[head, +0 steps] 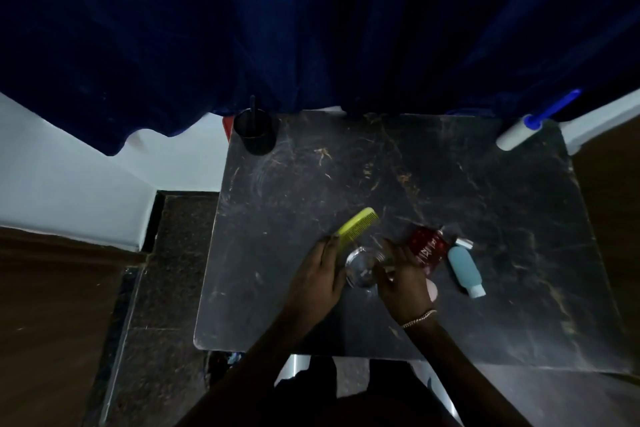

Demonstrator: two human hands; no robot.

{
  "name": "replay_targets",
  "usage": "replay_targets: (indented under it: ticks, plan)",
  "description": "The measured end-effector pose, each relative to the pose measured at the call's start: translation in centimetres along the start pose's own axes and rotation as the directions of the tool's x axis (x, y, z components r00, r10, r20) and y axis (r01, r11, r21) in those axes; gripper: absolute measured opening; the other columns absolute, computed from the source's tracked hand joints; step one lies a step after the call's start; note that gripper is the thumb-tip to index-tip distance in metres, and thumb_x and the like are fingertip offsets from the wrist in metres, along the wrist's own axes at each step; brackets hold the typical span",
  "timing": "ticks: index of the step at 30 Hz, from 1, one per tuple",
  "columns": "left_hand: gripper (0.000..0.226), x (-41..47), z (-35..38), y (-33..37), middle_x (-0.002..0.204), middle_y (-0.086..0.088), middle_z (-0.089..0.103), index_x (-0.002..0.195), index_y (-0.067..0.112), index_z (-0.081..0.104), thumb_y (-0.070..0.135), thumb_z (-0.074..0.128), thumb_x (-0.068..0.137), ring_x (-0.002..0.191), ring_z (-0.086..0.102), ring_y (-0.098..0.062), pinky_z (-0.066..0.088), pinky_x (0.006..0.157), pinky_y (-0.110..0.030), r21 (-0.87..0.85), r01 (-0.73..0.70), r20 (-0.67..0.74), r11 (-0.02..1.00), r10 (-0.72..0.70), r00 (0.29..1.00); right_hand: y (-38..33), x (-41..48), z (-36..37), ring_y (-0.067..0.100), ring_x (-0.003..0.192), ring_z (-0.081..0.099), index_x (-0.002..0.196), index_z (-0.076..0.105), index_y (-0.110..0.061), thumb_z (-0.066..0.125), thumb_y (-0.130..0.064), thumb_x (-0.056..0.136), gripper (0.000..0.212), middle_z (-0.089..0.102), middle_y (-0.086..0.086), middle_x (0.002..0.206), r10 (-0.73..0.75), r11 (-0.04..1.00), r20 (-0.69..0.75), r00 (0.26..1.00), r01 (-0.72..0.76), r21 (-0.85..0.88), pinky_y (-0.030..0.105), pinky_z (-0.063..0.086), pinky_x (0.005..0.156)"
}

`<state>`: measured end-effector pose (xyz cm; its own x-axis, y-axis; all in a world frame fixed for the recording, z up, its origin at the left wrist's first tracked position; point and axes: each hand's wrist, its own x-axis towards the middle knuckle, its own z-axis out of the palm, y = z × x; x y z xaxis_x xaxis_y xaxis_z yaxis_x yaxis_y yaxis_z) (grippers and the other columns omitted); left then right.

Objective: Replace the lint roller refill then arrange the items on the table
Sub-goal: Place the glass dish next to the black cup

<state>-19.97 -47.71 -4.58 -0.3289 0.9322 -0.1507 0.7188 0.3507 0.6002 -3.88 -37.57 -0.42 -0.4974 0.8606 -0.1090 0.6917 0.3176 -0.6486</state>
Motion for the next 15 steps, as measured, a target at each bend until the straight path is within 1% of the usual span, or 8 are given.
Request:
replay_targets:
  ticks: [1,3,5,7,9,10,12,15]
  plan:
    - [0.064,-0.3,0.4,0.6,0.159,-0.01,0.041,0.159,0.015,0.035,0.036,0.054,0.102,0.14,0.049,-0.026,0.046,0.111,-0.035,-0.013,0.027,0.016,1.0,-0.026,1.0,0.6,-0.9,0.0,0.031,0.11,0.065,0.13,0.06,-0.004,0.069,-0.007,0.084,0.047,0.065,0.015,0.123,0.049,0.999,-0.013,0.999,-0.049,-0.01,0.024,0.045,0.092]
    - [0.059,-0.6,1.1,1.6,0.153,-0.011,0.046,0.156,0.014,0.04,0.031,0.057,0.102,0.133,0.055,-0.029,0.05,0.102,-0.037,-0.05,0.091,0.044,0.995,-0.089,0.995,1.6,-2.3,0.4,0.034,0.097,0.07,0.125,0.062,-0.004,0.072,-0.008,0.083,0.044,0.072,0.016,0.107,0.15,0.988,-0.032,0.988,-0.151,-0.031,0.024,0.046,0.081]
    - [0.054,-0.6,1.6,2.4,0.146,-0.013,0.052,0.152,0.013,0.045,0.027,0.058,0.101,0.126,0.059,-0.031,0.052,0.096,-0.038,-0.109,0.163,0.064,0.981,-0.157,0.986,2.2,-3.0,0.6,0.034,0.094,0.071,0.133,0.056,-0.005,0.069,-0.013,0.088,0.047,0.075,0.017,0.1,0.258,0.966,0.008,0.966,-0.258,0.007,0.03,0.05,0.081]
    - [0.051,-0.2,2.1,3.2,0.139,-0.015,0.057,0.149,0.013,0.049,0.024,0.06,0.1,0.12,0.063,-0.033,0.053,0.093,-0.039,-0.148,0.233,0.088,0.961,-0.222,0.971,2.6,-3.3,0.8,0.036,0.097,0.07,0.137,0.052,-0.011,0.065,-0.019,0.091,0.049,0.075,0.017,0.101,0.332,0.943,0.069,0.941,-0.334,0.012,0.035,0.055,0.079]
    - [0.047,0.3,2.5,3.8,0.133,-0.015,0.06,0.144,0.011,0.053,0.022,0.061,0.099,0.116,0.064,-0.034,0.054,0.091,-0.04,-0.144,0.289,0.106,0.946,-0.276,0.955,2.8,-3.2,1.0,0.037,0.097,0.07,0.138,0.051,-0.016,0.063,-0.023,0.091,0.048,0.075,0.017,0.102,0.363,0.931,0.098,0.927,-0.365,-0.005,0.033,0.052,0.075]
    - [0.044,0.6,2.7,4.0,0.131,-0.016,0.061,0.141,0.011,0.055,0.021,0.061,0.099,0.114,0.065,-0.034,0.055,0.09,-0.041,-0.131,0.312,0.111,0.941,-0.299,0.948,2.7,-3.1,1.2,0.038,0.098,0.069,0.139,0.05,-0.017,0.062,-0.023,0.091,0.049,0.075,0.018,0.102,0.368,0.93,0.107,0.924,-0.368,-0.012,0.033,0.05,0.074]
    - [0.038,1.1,2.9,4.4,0.127,-0.016,0.063,0.134,0.009,0.057,0.02,0.062,0.098,0.113,0.065,-0.034,0.056,0.087,-0.042,-0.1,0.343,0.116,0.934,-0.331,0.936,2.6,-2.9,1.5,0.041,0.1,0.067,0.141,0.047,-0.016,0.061,-0.022,0.091,0.053,0.073,0.021,0.105,0.382,0.924,0.127,0.915,-0.382,-0.029,0.037,0.051,0.077]
    - [0.035,1.6,3.3,4.7,0.123,-0.016,0.065,0.131,0.006,0.057,0.016,0.06,0.098,0.109,0.066,-0.033,0.053,0.08,-0.037,-0.08,0.382,0.125,0.921,-0.371,0.92,2.6,-2.8,1.9,0.042,0.099,0.067,0.143,0.044,-0.016,0.06,-0.02,0.089,0.056,0.072,0.023,0.104,0.4,0.916,0.144,0.905,-0.397,-0.054,0.041,0.054,0.078]
